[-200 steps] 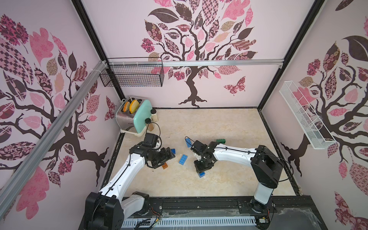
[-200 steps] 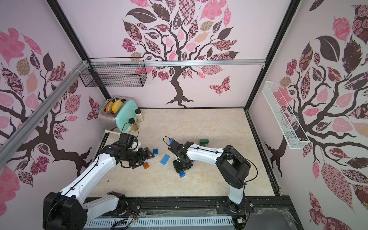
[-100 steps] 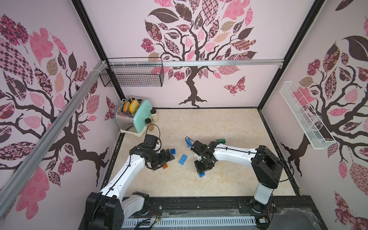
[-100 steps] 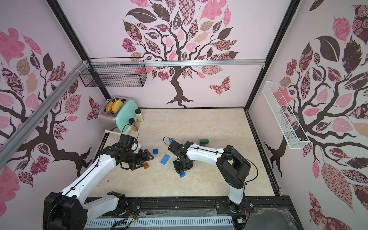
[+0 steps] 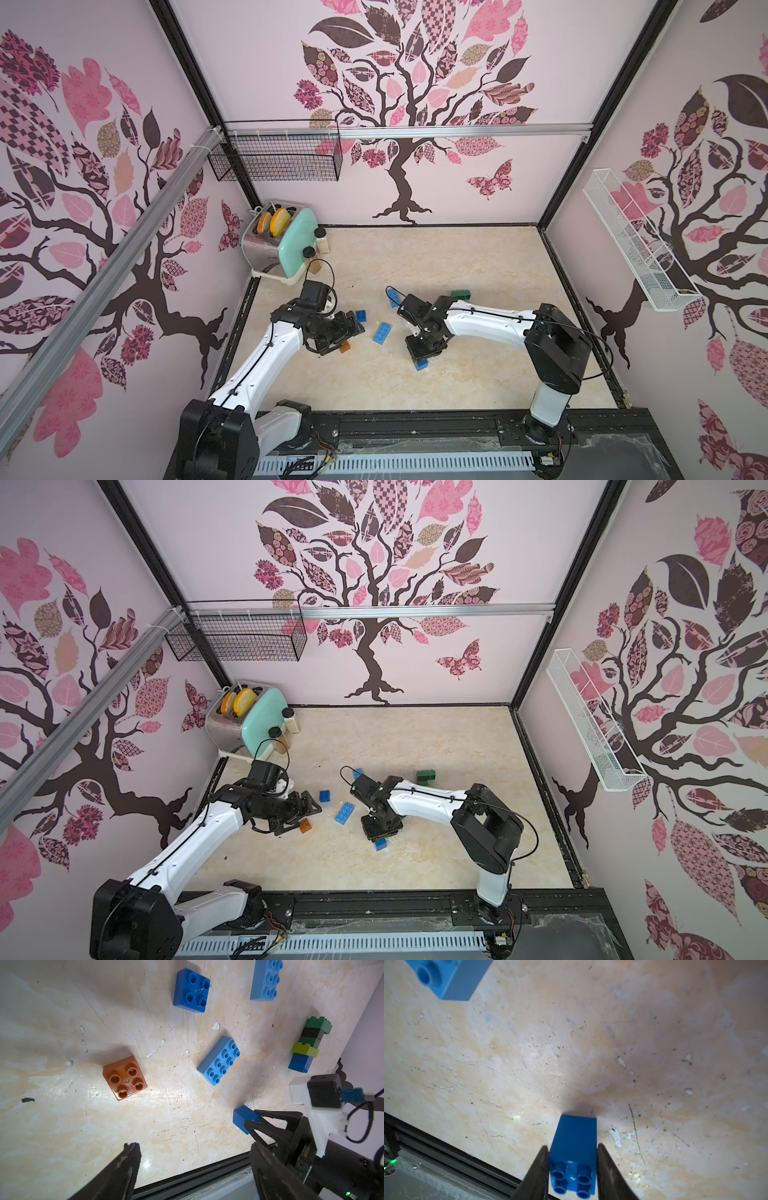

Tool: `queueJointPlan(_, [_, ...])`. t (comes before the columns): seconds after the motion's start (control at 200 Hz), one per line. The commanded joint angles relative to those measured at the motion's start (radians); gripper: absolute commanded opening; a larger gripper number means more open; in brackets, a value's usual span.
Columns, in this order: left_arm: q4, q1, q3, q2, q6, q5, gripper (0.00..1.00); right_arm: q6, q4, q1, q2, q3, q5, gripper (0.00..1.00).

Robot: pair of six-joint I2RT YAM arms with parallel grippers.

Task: Assemble the letter f with lego
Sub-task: Move the lego brick at the center of the board.

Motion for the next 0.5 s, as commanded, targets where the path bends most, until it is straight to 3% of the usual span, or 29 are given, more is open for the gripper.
queueJointPlan(0.0, [-0.002, 0.006, -0.004, -0.005, 0.01, -0.003, 0.86, 0.023, -0.03, 0.006, 0.008, 0.046, 0.027, 0.33])
queueJointPlan(0.495, [0.003, 0.006, -0.013, 0.003, 0.01, -0.002, 0.86, 0.114, -0.056, -0.103, 0.113, 0.2, 0.059, 0.33])
